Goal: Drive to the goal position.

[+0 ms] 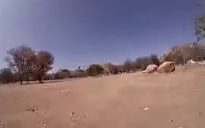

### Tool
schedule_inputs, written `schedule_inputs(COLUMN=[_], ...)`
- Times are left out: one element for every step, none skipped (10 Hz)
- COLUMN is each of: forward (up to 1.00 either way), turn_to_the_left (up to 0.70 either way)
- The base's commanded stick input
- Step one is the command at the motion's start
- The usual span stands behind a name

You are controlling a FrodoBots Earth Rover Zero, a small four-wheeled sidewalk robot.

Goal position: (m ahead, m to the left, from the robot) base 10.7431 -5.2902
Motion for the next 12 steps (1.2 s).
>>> schedule_inputs(forward=[0.5,0.5,0.5,0.5,0.5,0.5,0.5,0.5,0.5,0.5,0.5,0.5], turn_to_the_left=[0.0,0.0,0.0,0.0,0.0,0.0,0.0,0.0,0.0,0.0,0.0,0.0])
